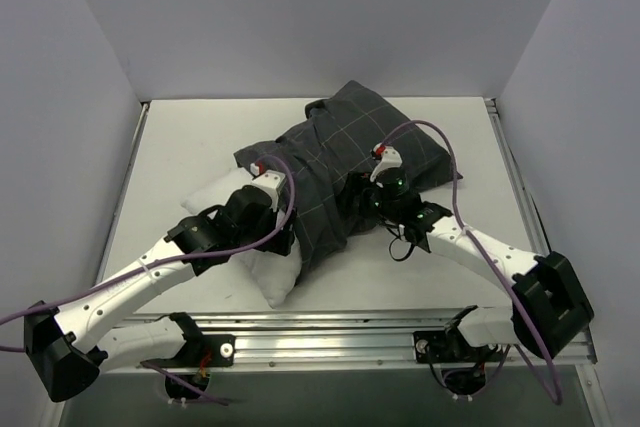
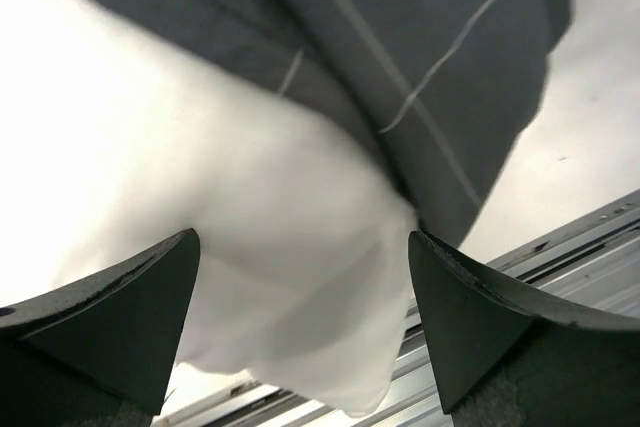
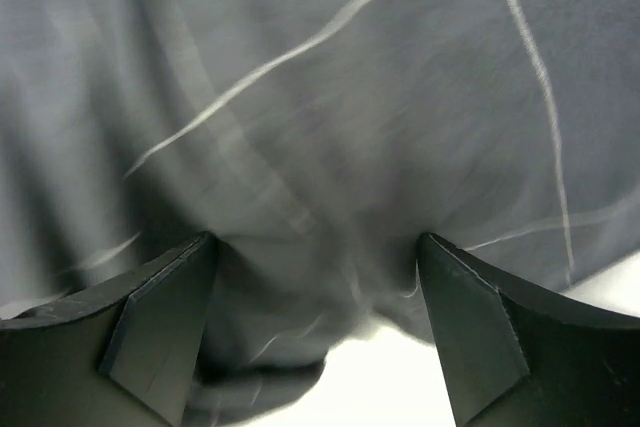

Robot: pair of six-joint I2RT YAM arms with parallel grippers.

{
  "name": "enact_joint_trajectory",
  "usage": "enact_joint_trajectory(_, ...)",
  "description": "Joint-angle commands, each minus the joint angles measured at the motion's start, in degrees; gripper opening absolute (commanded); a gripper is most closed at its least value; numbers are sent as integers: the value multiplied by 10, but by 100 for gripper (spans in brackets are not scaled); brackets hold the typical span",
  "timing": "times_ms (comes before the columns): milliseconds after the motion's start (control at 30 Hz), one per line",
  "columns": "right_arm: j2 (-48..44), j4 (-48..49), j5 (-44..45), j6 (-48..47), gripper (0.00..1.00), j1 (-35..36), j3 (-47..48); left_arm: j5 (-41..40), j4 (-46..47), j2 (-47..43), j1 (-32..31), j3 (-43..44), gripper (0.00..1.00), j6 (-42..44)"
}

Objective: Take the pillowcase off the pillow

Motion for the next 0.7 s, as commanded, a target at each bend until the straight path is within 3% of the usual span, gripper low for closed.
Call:
enact_joint_trajectory(0,63,65,9,-4,76,-14,31,-29,-26,-15,-1,2,94,-35)
enact_joint_trajectory(233,178,88,11,-31,76,-34,116,-34,-56,11,-32,32,94,-20)
enact_joint_trajectory(467,215,84,7,-36,77,-41,154,-151,-78,73,-99,48,94,-42)
enact_joint_trajectory(667,206,78,-5,-38,77,-41,150,-310,-111,123,-102,68,95,-80)
